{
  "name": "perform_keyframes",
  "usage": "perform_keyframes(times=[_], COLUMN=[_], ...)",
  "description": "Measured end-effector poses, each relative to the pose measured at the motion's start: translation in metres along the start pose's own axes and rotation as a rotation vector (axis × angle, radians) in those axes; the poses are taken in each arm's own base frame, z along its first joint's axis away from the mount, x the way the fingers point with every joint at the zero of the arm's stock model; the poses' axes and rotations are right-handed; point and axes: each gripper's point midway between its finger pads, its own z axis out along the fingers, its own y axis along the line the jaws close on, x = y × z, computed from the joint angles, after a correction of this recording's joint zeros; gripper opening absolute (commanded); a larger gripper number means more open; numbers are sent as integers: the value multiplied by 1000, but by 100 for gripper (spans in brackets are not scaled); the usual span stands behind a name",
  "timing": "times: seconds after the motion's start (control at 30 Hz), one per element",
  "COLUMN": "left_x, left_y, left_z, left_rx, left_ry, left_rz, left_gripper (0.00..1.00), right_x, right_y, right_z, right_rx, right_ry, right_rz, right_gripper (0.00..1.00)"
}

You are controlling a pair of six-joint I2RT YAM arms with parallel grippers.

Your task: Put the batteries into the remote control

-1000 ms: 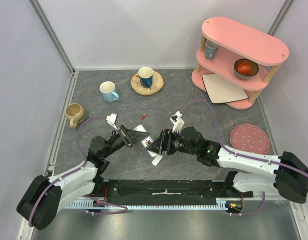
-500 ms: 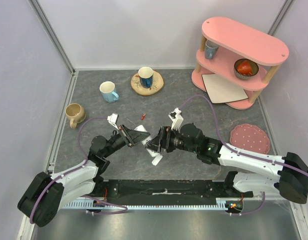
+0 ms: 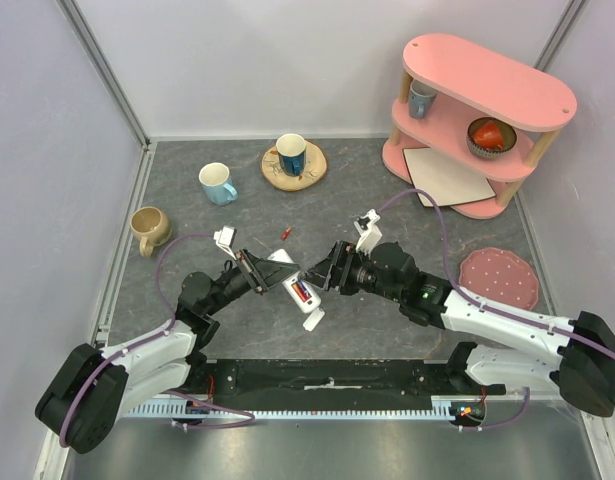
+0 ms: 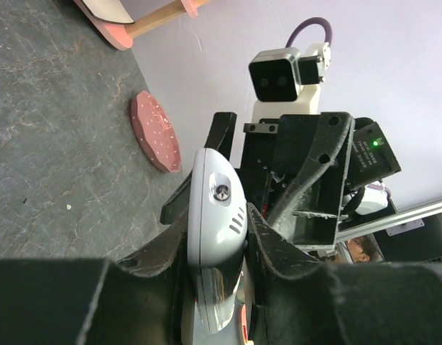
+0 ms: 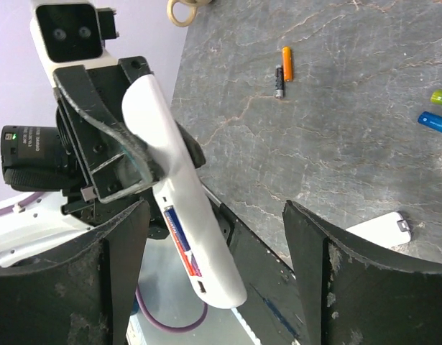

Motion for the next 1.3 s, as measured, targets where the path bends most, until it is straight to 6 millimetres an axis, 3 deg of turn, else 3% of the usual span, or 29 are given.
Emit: perform_keyframes(times=[1.3], left_x=[-2], left_y=[-7], left_z=[1], left_rx=[17], left_ry=[-4], left_rz=[8], left_gripper=[2], right_x=[9], right_y=[-6], right_z=[8], right_rx=[-63], right_ry=[15], right_rz=[91], right_gripper=[78])
